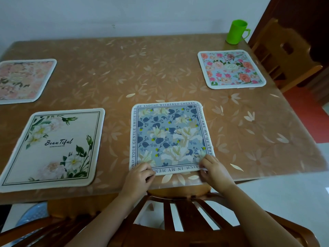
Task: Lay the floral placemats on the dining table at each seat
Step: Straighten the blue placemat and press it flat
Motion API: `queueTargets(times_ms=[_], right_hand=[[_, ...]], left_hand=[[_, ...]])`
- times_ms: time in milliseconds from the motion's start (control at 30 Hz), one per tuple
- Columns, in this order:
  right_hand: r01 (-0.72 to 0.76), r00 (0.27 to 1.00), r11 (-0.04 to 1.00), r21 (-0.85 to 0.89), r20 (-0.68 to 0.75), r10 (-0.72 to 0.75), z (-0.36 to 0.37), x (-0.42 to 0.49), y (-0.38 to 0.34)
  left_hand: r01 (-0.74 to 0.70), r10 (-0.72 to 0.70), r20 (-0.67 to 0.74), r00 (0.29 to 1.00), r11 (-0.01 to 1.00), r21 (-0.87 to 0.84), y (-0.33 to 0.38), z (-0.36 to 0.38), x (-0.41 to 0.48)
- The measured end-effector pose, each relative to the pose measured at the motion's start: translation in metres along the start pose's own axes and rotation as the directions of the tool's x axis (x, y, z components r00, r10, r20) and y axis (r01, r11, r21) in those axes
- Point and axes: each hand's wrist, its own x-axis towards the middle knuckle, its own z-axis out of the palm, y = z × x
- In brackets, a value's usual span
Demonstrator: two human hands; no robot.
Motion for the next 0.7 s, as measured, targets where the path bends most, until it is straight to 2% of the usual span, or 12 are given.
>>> queueTargets(times_ms=[167, 267, 533, 700], right_hand=[[-0.182, 0.983, 0.972, 0.148, 0.044, 0.177, -0.003, -0.001, 0.005], [-0.285, 0.958, 0.935, 0.21, 0.046, 0.282, -0.006, -0.002, 0.011], [-0.36, 0.932, 0.897, 0.257, 0.067, 0.355, -0.014, -0.007, 0.02], [-0.373, 0.927, 0.893, 0.25, 0.071, 0.367, -0.011, -0.008, 0.021]], left_hand=[[0.076, -0.075, 0.021, 0.997, 0.995, -0.06, 0.001, 0.001, 0.002], [0.055, -0.051, 0.061, 0.997, 0.996, -0.067, 0.007, 0.001, 0.007], [0.002, 0.003, 0.115, 0.993, 0.999, -0.048, 0.018, 0.006, 0.017], [0.016, -0.011, 0.103, 0.995, 0.999, -0.048, 0.019, 0.006, 0.016]])
